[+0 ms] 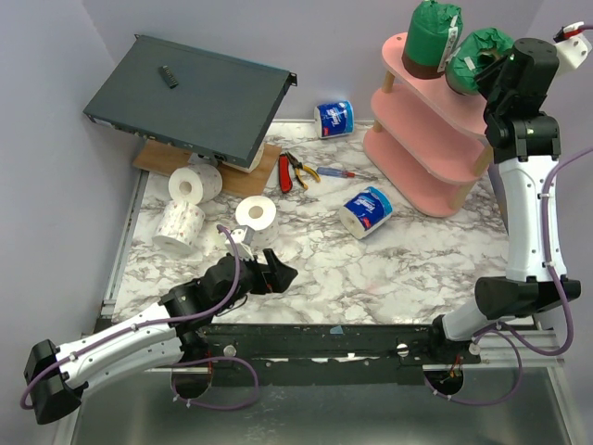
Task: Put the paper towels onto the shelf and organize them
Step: Place the paper towel on the shelf.
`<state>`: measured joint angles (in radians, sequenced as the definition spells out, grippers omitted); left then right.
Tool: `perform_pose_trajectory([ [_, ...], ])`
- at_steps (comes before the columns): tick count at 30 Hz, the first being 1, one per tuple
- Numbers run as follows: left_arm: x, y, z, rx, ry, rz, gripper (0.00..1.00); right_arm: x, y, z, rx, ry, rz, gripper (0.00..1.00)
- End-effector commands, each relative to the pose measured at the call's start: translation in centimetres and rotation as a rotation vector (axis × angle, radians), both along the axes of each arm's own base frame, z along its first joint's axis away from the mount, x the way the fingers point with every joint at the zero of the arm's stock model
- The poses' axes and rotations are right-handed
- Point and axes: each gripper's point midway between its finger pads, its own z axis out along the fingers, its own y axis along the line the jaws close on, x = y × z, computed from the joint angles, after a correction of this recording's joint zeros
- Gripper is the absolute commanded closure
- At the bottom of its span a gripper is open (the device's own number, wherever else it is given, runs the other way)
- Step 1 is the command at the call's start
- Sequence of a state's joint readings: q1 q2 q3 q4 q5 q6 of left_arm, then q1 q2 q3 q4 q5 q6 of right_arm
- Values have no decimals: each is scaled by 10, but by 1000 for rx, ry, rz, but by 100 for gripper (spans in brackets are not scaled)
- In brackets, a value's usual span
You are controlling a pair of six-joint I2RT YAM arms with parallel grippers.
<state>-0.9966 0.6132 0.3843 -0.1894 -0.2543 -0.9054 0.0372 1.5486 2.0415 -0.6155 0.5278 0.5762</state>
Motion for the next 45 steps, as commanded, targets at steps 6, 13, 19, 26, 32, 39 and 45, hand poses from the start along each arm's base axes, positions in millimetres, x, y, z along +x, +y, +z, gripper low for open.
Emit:
perform_pose_trajectory([
  [6,0,-2,1,2,-4,-18,6,13,1,6,33,-67,17,60],
  [13,0,-3,-1,6,3,-23,6,16,2,0,37,-54,25,59],
  [19,-1,-4,-3,7,6,-27,6,18,2,-5,39,-41,30,55],
  [26,-1,-4,-3,7,5,-29,6,21,2,-9,42,-32,30,49],
  [32,-1,-5,-3,8,6,-33,6,23,3,-9,45,-30,38,42],
  [39,-1,-6,-3,11,6,-37,6,20,5,0,45,-44,49,27],
  [45,0,-8,-1,13,2,-44,6,12,7,12,44,-72,60,22],
])
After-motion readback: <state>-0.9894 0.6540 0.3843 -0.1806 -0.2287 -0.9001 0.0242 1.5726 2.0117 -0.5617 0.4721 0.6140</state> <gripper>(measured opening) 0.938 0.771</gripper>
